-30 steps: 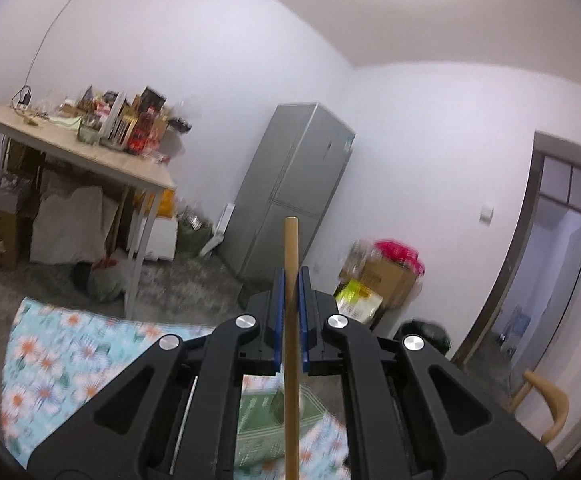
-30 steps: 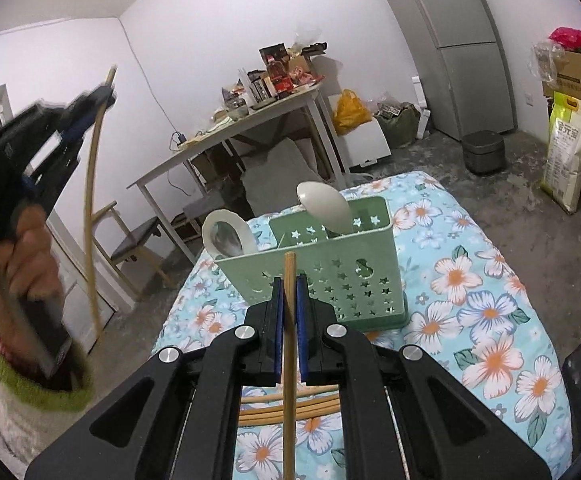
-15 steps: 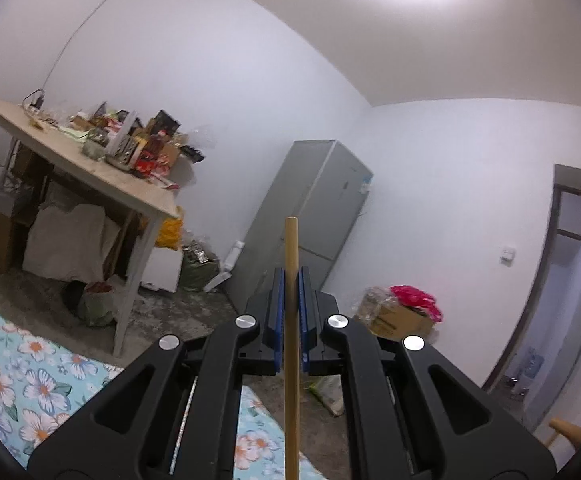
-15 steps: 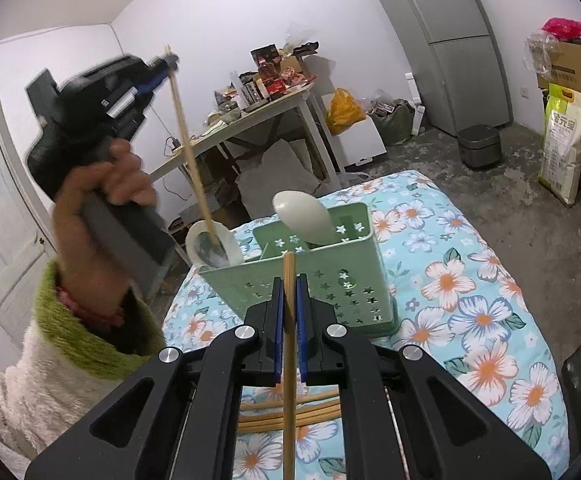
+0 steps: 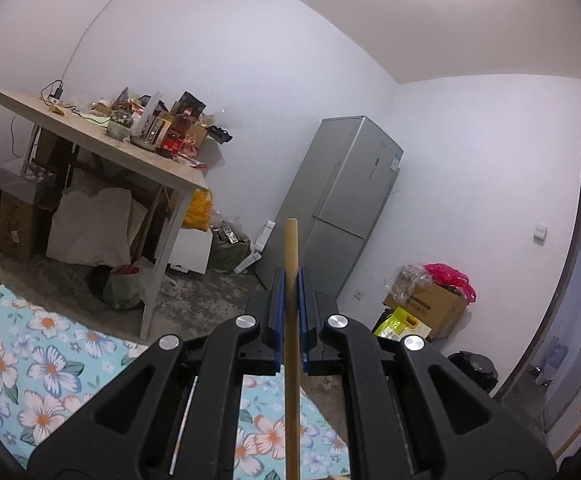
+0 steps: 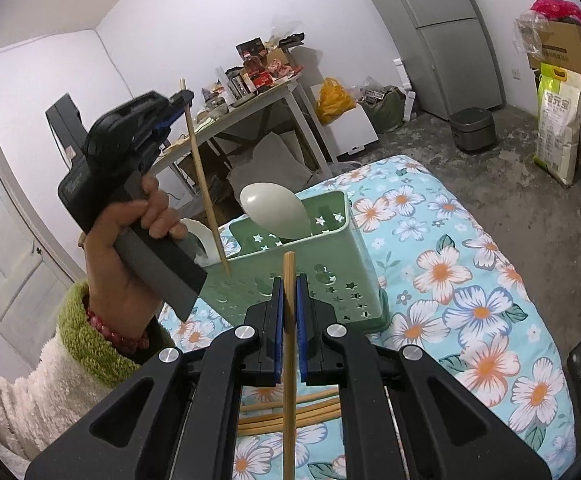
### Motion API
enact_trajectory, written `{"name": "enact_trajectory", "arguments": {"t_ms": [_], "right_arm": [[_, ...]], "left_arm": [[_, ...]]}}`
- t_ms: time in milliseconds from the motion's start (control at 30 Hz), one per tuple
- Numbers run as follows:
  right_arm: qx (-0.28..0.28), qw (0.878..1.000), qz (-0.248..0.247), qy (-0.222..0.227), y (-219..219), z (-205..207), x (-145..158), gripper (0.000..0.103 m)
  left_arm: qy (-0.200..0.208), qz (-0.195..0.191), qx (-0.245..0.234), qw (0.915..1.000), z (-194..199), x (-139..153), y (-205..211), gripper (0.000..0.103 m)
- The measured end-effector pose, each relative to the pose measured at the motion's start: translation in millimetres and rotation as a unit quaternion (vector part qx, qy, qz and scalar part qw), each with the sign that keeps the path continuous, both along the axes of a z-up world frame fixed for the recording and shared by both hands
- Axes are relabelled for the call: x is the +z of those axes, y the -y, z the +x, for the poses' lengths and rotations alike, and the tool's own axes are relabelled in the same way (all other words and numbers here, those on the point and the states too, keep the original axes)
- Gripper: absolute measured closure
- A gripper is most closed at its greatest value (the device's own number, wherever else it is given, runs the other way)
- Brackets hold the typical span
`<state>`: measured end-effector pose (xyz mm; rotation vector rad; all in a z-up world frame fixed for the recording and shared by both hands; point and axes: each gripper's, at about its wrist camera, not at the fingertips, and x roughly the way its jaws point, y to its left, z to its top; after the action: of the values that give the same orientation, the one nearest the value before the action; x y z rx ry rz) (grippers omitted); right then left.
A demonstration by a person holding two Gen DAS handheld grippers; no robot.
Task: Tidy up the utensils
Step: 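Lift the chopstick into the green holder and open the left tool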
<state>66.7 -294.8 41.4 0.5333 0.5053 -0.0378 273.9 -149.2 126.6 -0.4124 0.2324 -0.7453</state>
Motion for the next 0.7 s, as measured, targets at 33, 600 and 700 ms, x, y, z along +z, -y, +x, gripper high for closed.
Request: {"name": "enact_trajectory", "arguments": {"t_ms": [33, 600, 700], "right_arm": [[0.000, 1.000, 0.000, 0.000, 0, 0, 0, 0.097], [-0.002, 1.000, -0.006, 0.007, -2, -4, 4, 0.097], [-0.005, 1.000, -0.007, 0.008, -1, -5, 4, 0.097]], "left_arm": [[-0.002, 0.001, 0.001, 1.0000, -1, -3, -2, 0.098], [0.032, -0.017, 0.030, 0.9989, -6, 11, 5, 0.098], [0.029, 0.001, 0.025, 0.9993, -10, 3, 9, 0.098]]}}
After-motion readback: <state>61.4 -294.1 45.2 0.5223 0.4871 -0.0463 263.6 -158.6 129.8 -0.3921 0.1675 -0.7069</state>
